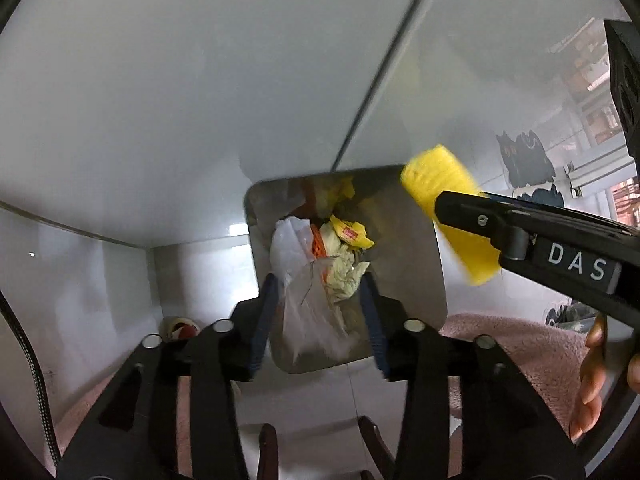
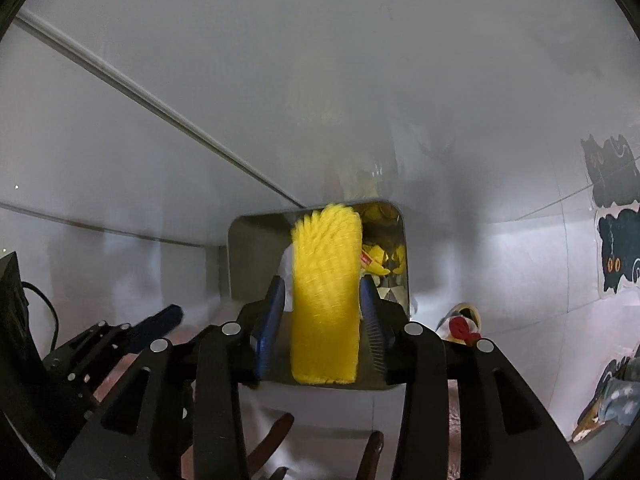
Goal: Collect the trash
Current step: 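Lower the yellow foam net into the bin and open the right tool, then raise both tools back toward the remaining counter trash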
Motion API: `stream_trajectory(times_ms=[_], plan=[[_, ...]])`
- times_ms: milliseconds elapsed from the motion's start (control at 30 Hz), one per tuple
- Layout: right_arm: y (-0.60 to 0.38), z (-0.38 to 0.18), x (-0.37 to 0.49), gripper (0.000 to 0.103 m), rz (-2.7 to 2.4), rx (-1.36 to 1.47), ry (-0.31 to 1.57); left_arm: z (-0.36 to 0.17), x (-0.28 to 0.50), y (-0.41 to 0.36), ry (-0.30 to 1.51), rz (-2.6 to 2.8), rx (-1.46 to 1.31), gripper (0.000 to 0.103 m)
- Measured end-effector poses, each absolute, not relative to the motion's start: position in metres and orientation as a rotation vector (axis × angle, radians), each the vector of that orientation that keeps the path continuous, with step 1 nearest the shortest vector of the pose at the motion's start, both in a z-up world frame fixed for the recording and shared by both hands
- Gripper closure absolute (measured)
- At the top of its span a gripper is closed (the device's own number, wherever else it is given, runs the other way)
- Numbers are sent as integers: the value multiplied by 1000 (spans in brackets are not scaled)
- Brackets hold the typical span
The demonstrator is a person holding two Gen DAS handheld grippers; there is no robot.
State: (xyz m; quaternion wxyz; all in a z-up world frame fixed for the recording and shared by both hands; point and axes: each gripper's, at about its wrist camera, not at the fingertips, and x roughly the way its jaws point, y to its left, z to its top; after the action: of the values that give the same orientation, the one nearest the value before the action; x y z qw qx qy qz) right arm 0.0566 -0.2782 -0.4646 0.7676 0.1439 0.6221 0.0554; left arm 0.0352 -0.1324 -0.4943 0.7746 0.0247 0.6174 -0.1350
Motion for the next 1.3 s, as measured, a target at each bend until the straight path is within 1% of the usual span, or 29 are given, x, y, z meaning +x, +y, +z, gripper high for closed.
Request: stream_trajectory(times_ms=[67,100,167,200,333,367,400,433,467,533,733,900,1200,1300], plan=[[-278,-456,53,58,119,305,1334,-487,34,-130,1320,-286,51,50],[-278,-451,50,52,118,304,1323,-478,32,-128,1304,-285,46,47],[-277,-439,46,47,112,300,1302,-467,30,-125,1281,-282,44,38],[-278,-431,43,42,110,298,1289,-459,27,-124,1264,-275,54,36],[-279,-397,29,19,105,283,1228,-423,13,-117,1202,-250,89,21],[-279,-389,25,15,105,278,1213,-411,8,-113,1183,-244,96,17],[-278,-376,20,10,104,271,1192,-403,5,-111,1171,-241,100,16],[-278,-367,18,7,102,266,1178,-392,0,-107,1154,-238,104,13],[-278,-357,16,7,105,262,1162,-384,-3,-105,1143,-237,106,10],[-277,-335,10,7,125,258,1132,-362,-10,-97,1117,-233,106,8],[-266,-257,-11,6,151,218,1007,-299,-28,-77,1047,-210,85,8],[-268,-203,-23,6,162,193,922,-251,-33,-63,999,-191,77,8],[-273,-125,-14,6,149,167,833,-159,-31,-53,867,-195,87,8],[-275,-112,-2,6,138,159,816,-135,-21,-54,823,-194,102,8]])
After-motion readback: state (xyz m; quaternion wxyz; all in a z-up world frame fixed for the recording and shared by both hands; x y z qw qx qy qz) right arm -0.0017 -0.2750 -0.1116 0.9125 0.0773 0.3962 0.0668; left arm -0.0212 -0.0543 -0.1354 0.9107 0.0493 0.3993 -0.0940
